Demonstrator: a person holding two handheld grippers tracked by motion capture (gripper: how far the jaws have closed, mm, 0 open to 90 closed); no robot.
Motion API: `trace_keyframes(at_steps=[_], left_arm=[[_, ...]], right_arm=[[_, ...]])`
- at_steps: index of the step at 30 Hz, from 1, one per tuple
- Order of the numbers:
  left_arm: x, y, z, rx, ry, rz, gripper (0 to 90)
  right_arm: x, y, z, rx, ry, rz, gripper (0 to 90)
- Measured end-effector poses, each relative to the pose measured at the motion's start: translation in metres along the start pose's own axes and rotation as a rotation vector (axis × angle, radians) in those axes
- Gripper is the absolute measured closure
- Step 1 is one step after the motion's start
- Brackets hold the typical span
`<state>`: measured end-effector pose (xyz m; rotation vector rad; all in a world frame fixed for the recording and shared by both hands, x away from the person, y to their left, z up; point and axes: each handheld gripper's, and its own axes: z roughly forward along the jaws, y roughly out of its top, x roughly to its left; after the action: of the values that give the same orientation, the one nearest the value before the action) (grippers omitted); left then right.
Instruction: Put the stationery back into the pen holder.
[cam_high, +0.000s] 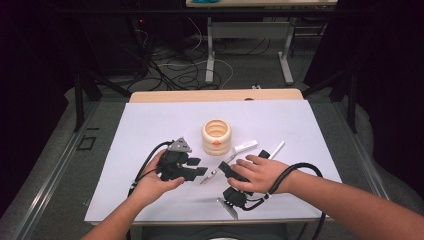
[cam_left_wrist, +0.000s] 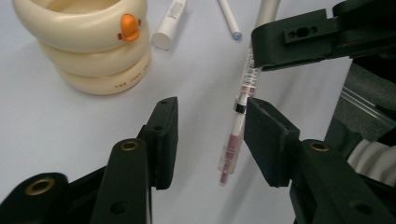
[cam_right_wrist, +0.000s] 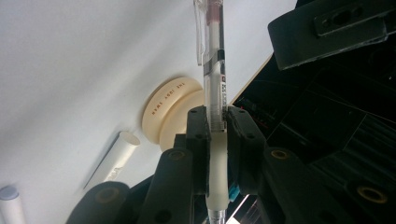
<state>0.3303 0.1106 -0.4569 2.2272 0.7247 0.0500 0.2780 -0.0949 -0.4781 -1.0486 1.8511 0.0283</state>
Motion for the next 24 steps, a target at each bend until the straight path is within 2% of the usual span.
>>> trace_keyframes(at_steps=[3,9,10,11,12,13,15,17,19,24], left_arm=[[-0.004,0.003,0.004,0.019,-0.017,0.009,59.2],[-0.009,0.009,0.012,0.042,-0.014,0.027,62.3],[-0.010,0.010,0.013,0.052,-0.012,0.028,62.6],[-0.010,0.011,0.014,0.065,-0.026,0.032,63.2],[-0.011,0.012,0.016,0.062,-0.027,0.035,63.4],[-0.011,0.013,0.016,0.087,-0.029,0.040,63.6],[-0.012,0.014,0.019,0.093,-0.035,0.036,64.1],[-0.013,0.015,0.021,0.108,-0.031,0.041,64.6],[-0.013,0.017,0.023,0.122,-0.028,0.058,65.1],[-0.015,0.020,0.029,0.155,-0.019,0.053,66.5]], right_arm=[[0.000,0.000,0.001,-0.001,0.003,-0.006,79.8],[-0.001,0.002,0.000,-0.005,0.005,-0.019,79.8],[0.001,0.003,0.000,0.010,0.008,-0.009,79.8],[0.001,0.003,0.000,0.006,0.006,-0.003,79.8],[0.002,0.003,0.000,0.003,0.005,-0.004,79.8],[0.002,0.003,0.000,0.002,0.005,-0.008,79.8],[0.003,0.003,0.000,0.008,0.008,-0.001,79.8],[0.002,0.004,0.000,0.000,0.003,-0.020,79.8],[0.002,0.004,0.000,0.002,0.003,-0.017,79.8],[0.001,0.005,-0.001,0.009,0.010,-0.030,79.8]])
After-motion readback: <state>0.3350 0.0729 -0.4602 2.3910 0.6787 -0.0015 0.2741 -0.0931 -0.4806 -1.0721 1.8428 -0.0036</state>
